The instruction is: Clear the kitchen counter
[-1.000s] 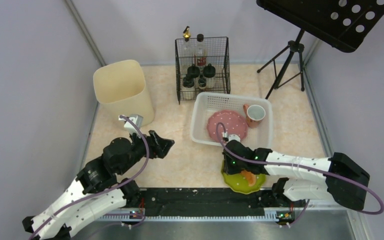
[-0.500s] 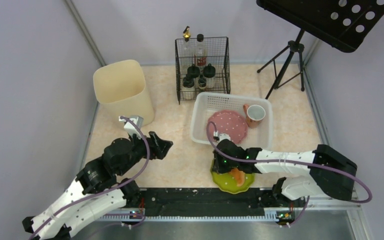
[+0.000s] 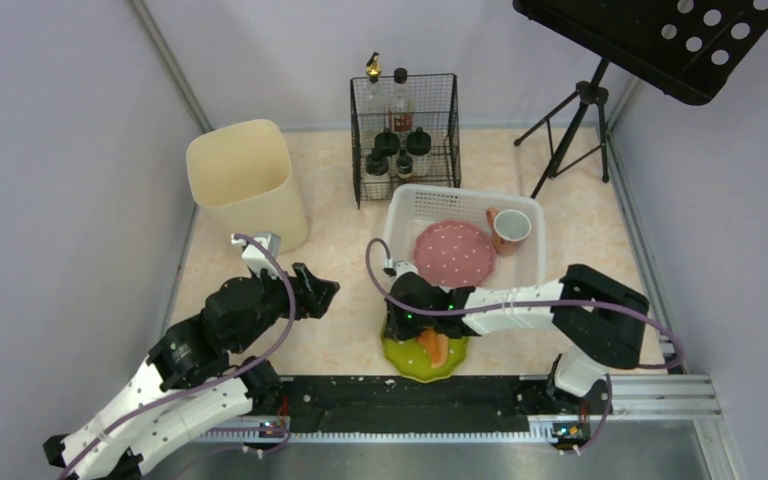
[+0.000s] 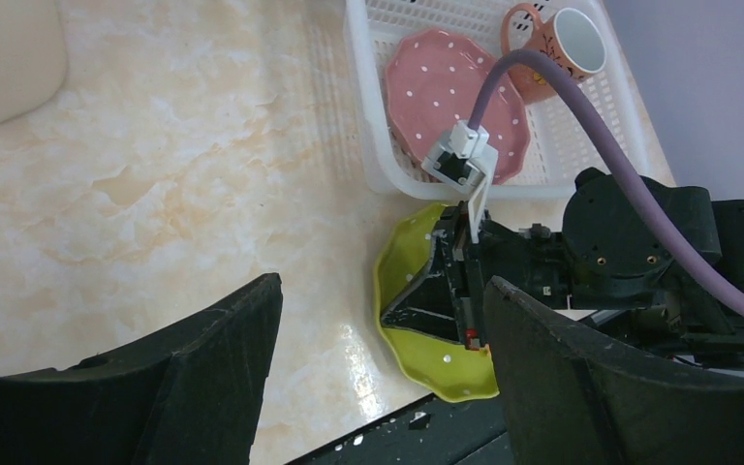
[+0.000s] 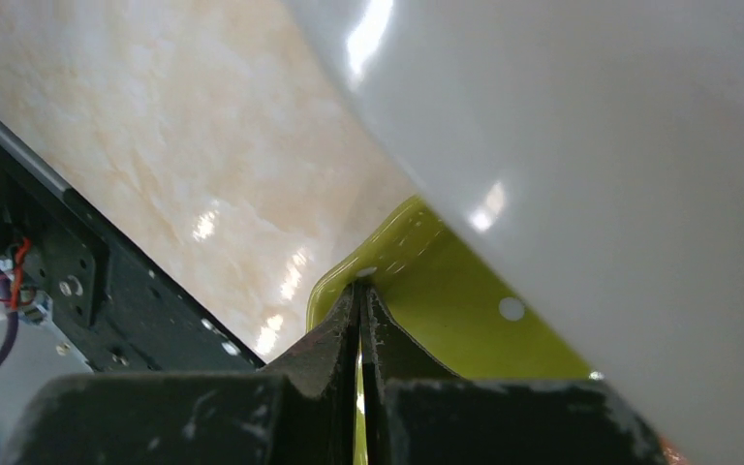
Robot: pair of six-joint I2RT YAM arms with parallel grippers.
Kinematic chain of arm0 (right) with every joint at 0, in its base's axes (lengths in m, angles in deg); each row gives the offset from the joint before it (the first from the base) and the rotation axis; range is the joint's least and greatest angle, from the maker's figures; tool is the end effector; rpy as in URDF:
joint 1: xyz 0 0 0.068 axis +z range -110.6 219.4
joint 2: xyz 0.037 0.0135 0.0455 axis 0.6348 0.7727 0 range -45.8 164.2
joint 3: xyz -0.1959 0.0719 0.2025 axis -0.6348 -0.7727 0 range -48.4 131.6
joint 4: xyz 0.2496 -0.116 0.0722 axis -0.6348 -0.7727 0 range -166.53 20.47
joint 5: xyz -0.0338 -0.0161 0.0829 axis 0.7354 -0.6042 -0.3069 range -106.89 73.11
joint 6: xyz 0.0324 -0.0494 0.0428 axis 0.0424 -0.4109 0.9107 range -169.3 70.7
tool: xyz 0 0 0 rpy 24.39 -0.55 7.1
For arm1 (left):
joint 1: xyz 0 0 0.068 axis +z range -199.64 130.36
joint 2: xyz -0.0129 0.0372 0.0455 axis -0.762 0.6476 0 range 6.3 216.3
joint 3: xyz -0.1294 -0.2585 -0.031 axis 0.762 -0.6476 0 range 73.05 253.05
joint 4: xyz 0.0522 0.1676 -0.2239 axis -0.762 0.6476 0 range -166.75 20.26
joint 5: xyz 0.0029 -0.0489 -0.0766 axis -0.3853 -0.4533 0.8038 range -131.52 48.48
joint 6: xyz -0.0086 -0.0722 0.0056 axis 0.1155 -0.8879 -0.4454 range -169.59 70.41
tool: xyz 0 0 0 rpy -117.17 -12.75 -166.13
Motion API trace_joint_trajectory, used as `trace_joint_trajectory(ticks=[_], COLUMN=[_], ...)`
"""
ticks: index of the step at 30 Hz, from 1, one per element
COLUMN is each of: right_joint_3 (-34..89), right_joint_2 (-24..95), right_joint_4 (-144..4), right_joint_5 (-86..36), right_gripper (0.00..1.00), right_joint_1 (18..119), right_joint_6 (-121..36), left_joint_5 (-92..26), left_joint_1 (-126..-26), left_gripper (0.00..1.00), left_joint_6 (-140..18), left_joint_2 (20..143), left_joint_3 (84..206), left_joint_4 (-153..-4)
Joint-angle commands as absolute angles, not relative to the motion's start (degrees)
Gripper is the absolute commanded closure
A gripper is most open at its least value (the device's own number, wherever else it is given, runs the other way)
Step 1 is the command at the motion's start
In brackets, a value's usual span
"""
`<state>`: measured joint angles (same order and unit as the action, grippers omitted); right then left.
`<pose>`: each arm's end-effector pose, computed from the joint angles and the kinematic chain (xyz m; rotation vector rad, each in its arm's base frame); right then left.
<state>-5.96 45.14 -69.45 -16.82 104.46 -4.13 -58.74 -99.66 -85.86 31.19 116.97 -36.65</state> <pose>0.1424 0.3060 0.1332 -0.4498 2.5693 0.8115 0.0921 -0.0820 0.3296 0.0329 1.9881 -0.7100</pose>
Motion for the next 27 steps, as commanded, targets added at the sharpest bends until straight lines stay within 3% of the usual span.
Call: trace_joint_trajectory(ticks=[1, 10, 18, 27], right_joint_3=[0.98, 11.74, 9.48, 1.08], right_joint_2=[50.88, 57.28, 47.86, 31.45], right_joint_4=[-62.02, -60.04, -61.96, -73.97], right_joint_5=[-17.95, -18.91, -13.74, -5.29], right_gripper=[1.00, 1.00, 0.62, 0.49], right_joint_1=[106.04, 106.55, 106.56, 106.55], right_joint_6=[-3.64, -3.13, -3.89, -6.73], left_joint_5=[-61.22, -62.45, -65.17, -58.72], left_joint_1=[-99.83, -99.83, -99.83, -99.83], left_gripper=[0.19, 0.20, 0.20, 0.21], left_joint_6=[-87.68, -90.25, -92.97, -96.40], left_joint_2=[30.83, 30.33, 30.55, 35.03], left_joint_3=[119.24, 118.39, 117.17, 109.80], left_joint_4=[-34.88, -32.57, -31.02, -37.09])
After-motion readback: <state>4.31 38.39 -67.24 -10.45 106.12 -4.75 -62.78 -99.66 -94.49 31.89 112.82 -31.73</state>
